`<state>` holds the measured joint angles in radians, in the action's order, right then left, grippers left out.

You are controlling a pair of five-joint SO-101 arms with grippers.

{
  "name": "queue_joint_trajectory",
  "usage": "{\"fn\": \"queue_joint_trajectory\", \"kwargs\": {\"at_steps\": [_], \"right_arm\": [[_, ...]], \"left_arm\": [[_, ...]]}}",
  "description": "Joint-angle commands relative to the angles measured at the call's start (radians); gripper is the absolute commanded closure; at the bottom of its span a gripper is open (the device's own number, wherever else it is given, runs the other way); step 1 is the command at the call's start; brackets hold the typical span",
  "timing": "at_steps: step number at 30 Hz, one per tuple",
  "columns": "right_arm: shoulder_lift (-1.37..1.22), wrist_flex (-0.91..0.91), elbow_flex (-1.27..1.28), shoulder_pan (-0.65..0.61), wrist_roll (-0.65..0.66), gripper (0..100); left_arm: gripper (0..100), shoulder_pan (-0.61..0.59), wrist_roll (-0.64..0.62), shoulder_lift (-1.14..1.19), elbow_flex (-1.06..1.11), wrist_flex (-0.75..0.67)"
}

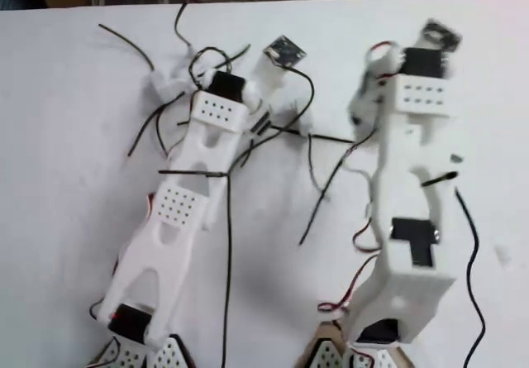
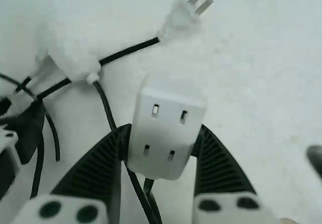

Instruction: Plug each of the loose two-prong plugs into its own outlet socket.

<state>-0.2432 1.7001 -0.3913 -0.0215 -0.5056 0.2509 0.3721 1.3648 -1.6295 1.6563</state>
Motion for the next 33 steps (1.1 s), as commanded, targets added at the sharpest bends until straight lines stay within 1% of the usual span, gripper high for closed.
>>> {"fn": "queue_joint_trajectory", "kwargs": {"at_steps": [1,4,6,11,15,18,23,26,29,33], "right_arm": [[0.088,-0.022,0.029,-0.053,-0.011,97.4],[0.097,0.005,0.028,-0.058,-0.009,97.4],[0.120,0.019,0.011,-0.048,0.015,97.4],[0.298,0.019,-0.028,0.048,0.123,97.5],[0.447,0.019,-0.046,0.061,0.155,97.5],[0.513,0.016,-0.044,0.015,0.157,97.5],[0.476,0.010,-0.049,-0.119,0.147,97.5],[0.409,-0.013,-0.043,-0.182,0.086,97.5],[0.286,-0.061,-0.041,-0.196,0.026,97.5],[0.077,-0.114,-0.048,-0.213,-0.157,97.5]], "left_arm": [[83,-0.030,-0.009,-0.025,-0.040,-0.008],[83,-0.039,-0.009,-0.025,-0.040,-0.011],[83,-0.045,-0.009,-0.025,-0.040,-0.014],[83,-0.045,-0.009,-0.025,-0.040,-0.015],[83,-0.047,-0.009,-0.025,-0.040,-0.028],[83,-0.048,-0.009,-0.025,-0.040,-0.021],[83,-0.082,-0.012,-0.025,-0.040,-0.026],[83,-0.114,-0.012,-0.025,-0.040,-0.020],[83,-0.165,-0.025,-0.025,-0.040,-0.018],[83,-0.248,-0.146,-0.027,-0.040,-0.021]]}}
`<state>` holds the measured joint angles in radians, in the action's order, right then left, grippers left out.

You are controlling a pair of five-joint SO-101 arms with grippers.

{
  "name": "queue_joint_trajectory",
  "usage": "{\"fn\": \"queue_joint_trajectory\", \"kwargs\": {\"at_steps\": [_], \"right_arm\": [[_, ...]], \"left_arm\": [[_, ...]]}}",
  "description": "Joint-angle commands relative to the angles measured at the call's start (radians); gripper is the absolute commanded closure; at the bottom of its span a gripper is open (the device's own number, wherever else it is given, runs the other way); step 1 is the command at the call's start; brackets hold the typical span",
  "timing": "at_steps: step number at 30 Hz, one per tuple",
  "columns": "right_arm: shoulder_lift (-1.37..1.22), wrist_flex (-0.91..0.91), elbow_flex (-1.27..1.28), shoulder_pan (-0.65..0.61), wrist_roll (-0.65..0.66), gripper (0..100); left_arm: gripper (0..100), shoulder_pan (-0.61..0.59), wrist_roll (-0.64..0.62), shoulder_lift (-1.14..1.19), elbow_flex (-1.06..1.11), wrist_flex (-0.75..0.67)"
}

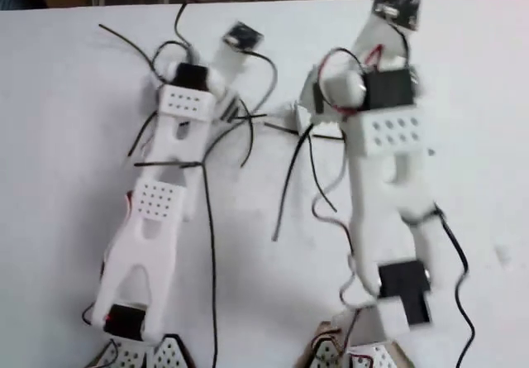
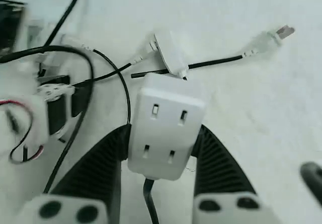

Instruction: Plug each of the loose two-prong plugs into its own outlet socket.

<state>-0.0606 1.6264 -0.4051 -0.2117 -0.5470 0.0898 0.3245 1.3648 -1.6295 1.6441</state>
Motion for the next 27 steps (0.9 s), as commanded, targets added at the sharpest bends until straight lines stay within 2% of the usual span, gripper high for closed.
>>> {"fn": "queue_joint_trajectory", "kwargs": {"at_steps": [1,6,10,13,18,22,27], "right_arm": [[-0.156,-0.059,-0.034,-0.038,-0.153,97.5],[-0.355,-0.179,-0.034,-0.170,-0.242,97.5],[-0.470,-0.289,-0.034,-0.262,-0.261,97.5],[-0.541,-0.315,-0.034,-0.302,-0.382,97.1],[-0.657,-0.383,-0.034,-0.381,-0.411,96.8],[-0.702,-0.377,-0.069,-0.417,-0.419,86.5],[-0.687,-0.211,-0.230,-0.394,-0.411,70.6]], "left_arm": [[83,-0.108,-0.123,-0.027,-0.040,-0.014],[83,-0.193,-0.215,-0.038,-0.041,-0.029],[83,-0.254,-0.353,-0.054,-0.040,-0.055],[83,-0.291,-0.440,-0.054,-0.040,-0.072],[83,-0.308,-0.494,-0.058,-0.040,-0.074],[83,-0.308,-0.497,-0.059,-0.040,-0.074],[83,-0.306,-0.497,-0.061,-0.040,-0.074]]}}
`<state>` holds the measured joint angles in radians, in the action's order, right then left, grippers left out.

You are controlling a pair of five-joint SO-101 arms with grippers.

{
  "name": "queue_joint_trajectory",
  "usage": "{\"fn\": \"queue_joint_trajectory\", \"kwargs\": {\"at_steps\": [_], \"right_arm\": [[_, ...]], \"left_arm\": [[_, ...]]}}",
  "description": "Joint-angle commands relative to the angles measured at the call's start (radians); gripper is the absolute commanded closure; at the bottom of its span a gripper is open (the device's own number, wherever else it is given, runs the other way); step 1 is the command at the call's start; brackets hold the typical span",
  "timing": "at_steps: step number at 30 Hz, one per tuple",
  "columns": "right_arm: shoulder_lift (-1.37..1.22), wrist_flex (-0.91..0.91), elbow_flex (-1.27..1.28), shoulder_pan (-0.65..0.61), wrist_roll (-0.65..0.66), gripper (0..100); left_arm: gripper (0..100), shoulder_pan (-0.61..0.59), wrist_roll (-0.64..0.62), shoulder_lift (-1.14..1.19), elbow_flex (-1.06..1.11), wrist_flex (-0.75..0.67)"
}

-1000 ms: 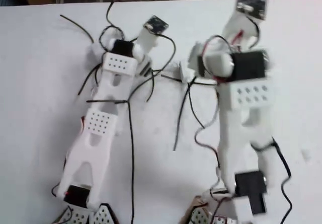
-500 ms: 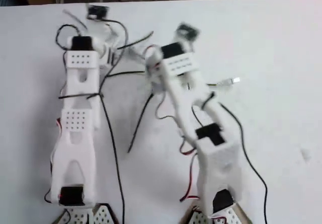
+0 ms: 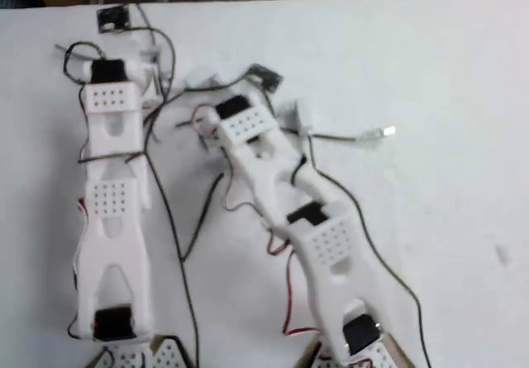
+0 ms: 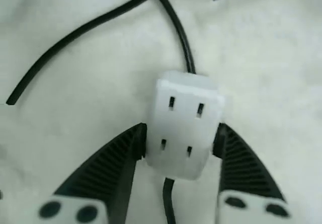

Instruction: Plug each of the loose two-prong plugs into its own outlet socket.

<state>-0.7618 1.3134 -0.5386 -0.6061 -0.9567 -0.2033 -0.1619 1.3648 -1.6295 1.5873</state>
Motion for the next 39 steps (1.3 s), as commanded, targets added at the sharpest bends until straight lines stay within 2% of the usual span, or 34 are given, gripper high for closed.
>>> {"fn": "queue_joint_trajectory", "kwargs": {"at_steps": [1,6,13,17,21,26,32,35,39], "right_arm": [[0.022,0.148,-0.138,0.016,-0.002,69.5],[0.087,0.378,-0.387,0.137,0.015,69.3],[0.265,0.406,-0.560,0.371,0.339,69.3],[0.374,0.409,-0.543,0.556,0.474,69.3],[0.472,0.409,-0.387,0.763,0.577,69.3],[0.570,0.407,-0.035,0.957,0.646,69.3],[0.588,0.403,0.376,1.061,0.760,69.3],[0.568,0.361,0.514,1.089,0.830,69.3],[0.536,0.312,0.620,1.179,0.848,69.3]], "left_arm": [[83,-0.013,-0.011,-0.061,-0.040,-0.017],[83,-0.010,-0.011,-0.062,-0.040,-0.015],[83,0.010,-0.006,-0.071,-0.041,-0.006],[83,0.064,0.069,-0.139,-0.041,0.054],[83,0.125,0.115,-0.236,-0.041,0.106],[83,0.179,0.118,-0.354,-0.040,0.117],[78,0.232,0.120,-0.433,-0.040,0.072],[76,0.219,0.120,-0.456,-0.038,-0.017],[76,0.216,0.121,-0.444,-0.029,-0.129]]}}
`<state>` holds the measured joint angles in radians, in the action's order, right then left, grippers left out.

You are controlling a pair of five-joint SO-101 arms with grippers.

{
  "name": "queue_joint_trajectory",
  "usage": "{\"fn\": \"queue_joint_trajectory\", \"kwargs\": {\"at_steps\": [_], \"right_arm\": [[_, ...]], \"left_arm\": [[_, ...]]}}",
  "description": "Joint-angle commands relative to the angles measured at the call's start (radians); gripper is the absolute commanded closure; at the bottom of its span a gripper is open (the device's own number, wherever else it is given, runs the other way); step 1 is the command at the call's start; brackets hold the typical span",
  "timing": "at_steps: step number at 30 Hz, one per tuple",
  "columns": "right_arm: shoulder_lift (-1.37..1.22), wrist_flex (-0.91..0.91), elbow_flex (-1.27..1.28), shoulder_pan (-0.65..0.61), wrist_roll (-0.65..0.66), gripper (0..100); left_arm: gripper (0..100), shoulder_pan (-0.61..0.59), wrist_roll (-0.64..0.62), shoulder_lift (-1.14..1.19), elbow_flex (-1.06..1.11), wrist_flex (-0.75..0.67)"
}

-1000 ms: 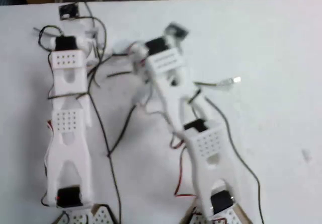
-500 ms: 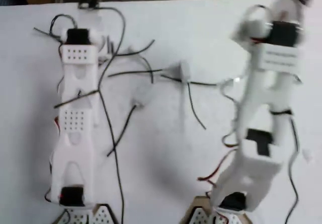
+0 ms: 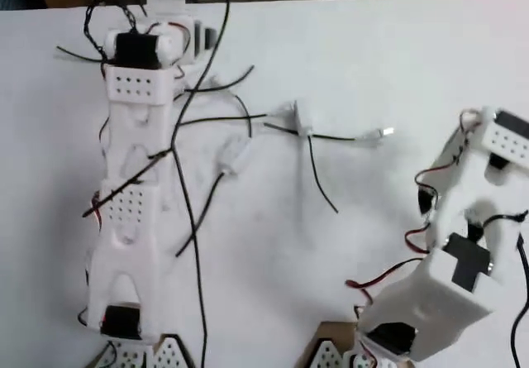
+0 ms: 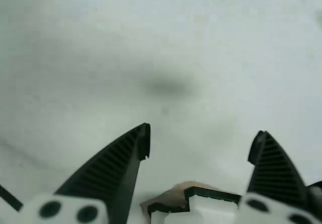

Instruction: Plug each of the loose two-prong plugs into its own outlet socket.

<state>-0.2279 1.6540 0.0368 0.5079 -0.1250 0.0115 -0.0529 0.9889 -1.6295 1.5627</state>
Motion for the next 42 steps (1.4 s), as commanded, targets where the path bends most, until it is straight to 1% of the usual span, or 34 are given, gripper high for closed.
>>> {"fn": "queue_joint_trajectory", "kwargs": {"at_steps": [1,5,6,8,10,15,19,22,26,29,33,35,40,42], "right_arm": [[-0.010,-0.041,0.060,0.094,0.017,69.3],[-0.079,-0.081,0.101,0.180,0.017,69.3],[-0.101,-0.084,0.104,0.189,0.017,69.3],[-0.148,-0.084,0.101,0.206,0.017,69.3],[-0.189,-0.085,0.095,0.225,0.018,69.3],[-0.272,-0.085,0.049,0.246,0.018,69.3],[-0.312,-0.088,0.023,0.245,0.018,69.3],[-0.337,-0.090,0.005,0.248,0.018,69.3],[-0.371,-0.090,-0.005,0.248,0.018,69.3],[-0.377,-0.090,-0.005,0.246,0.018,69.3],[-0.378,-0.090,0.003,0.249,0.018,69.3],[-0.380,-0.085,0.006,0.263,0.046,69.3],[-0.380,-0.088,0.025,0.372,0.161,69.3],[-0.380,-0.085,0.026,0.438,0.203,69.3]], "left_arm": [[76,0.015,0.020,-0.053,-0.026,-0.121],[76,0.117,0.137,0.008,0.029,-0.169],[76,0.139,0.141,0.018,0.037,-0.176],[76,0.137,0.078,0.027,0.041,-0.201],[76,0.136,0.087,0.027,0.041,-0.199],[76,0.127,0.097,0.038,0.040,-0.103],[76,0.088,0.092,0.024,0.028,-0.037],[76,0.087,0.091,-0.001,-0.051,0.074],[76,0.166,0.091,-0.110,-0.043,0.207],[76,0.254,0.091,-0.130,-0.043,0.222],[76,0.404,0.097,-0.054,-0.041,0.181],[76,0.473,0.098,0.002,-0.041,0.118],[76,0.555,0.110,0.197,-0.041,-0.081],[76,0.585,0.183,0.265,-0.041,-0.147]]}}
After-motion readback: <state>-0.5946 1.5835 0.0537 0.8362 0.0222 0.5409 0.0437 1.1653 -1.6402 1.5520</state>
